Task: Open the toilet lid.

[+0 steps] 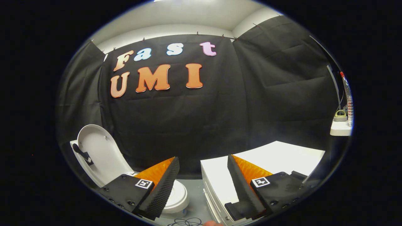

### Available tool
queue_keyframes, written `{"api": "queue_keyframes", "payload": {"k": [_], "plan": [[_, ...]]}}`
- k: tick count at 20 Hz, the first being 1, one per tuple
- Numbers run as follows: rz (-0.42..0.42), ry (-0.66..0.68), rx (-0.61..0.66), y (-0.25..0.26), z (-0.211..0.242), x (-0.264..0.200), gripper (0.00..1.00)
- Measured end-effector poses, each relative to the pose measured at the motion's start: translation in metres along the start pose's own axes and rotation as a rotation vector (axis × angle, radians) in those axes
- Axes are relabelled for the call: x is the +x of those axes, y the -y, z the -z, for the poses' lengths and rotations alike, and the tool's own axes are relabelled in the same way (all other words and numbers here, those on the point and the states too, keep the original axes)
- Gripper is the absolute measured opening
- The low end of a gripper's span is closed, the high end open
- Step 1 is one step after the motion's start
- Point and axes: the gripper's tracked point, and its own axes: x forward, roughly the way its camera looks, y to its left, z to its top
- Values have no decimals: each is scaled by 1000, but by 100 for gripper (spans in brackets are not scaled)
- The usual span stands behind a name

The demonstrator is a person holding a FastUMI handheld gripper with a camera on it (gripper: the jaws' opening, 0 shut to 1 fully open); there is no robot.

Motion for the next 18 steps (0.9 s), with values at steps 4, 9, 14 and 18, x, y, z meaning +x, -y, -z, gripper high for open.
{"api": "queue_keyframes", "payload": {"k": [4,9,14,18], "plan": [[-39,58,-25,-13,-10,-4,99],[-57,47,-40,-17,-6,-3,99],[-60,33,-40,-17,-5,-4,99],[-63,9,-46,-17,3,-1,99]]}}
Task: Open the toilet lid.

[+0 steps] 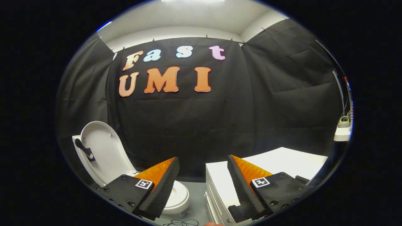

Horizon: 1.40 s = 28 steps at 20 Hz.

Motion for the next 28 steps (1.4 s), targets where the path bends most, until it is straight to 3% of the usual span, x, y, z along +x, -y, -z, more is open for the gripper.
{"api": "queue_keyframes", "payload": {"k": [28], "plan": [[-13,-18,-16,3,1,1,99]]}}
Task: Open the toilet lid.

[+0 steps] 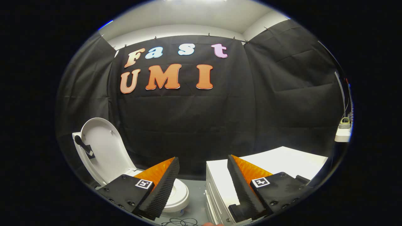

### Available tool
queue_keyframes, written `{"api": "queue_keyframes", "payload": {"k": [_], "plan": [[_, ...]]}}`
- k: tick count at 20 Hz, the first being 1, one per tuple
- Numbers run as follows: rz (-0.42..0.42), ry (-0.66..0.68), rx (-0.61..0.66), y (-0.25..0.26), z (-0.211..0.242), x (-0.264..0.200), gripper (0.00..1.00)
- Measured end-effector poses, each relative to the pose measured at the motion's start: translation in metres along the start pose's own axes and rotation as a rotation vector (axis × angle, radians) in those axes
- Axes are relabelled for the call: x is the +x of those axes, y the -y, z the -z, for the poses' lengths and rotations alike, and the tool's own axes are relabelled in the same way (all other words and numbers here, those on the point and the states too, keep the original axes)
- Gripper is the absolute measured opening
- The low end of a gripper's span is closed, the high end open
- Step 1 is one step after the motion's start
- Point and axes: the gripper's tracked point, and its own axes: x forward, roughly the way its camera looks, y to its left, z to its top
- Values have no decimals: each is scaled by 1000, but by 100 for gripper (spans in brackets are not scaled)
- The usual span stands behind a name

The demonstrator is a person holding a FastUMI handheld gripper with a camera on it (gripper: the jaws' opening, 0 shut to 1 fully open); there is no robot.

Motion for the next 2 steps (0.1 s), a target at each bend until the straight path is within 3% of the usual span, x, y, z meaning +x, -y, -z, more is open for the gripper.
{"api": "queue_keyframes", "payload": {"k": [2], "plan": [[1,-5,2,0,1,1,99]]}}
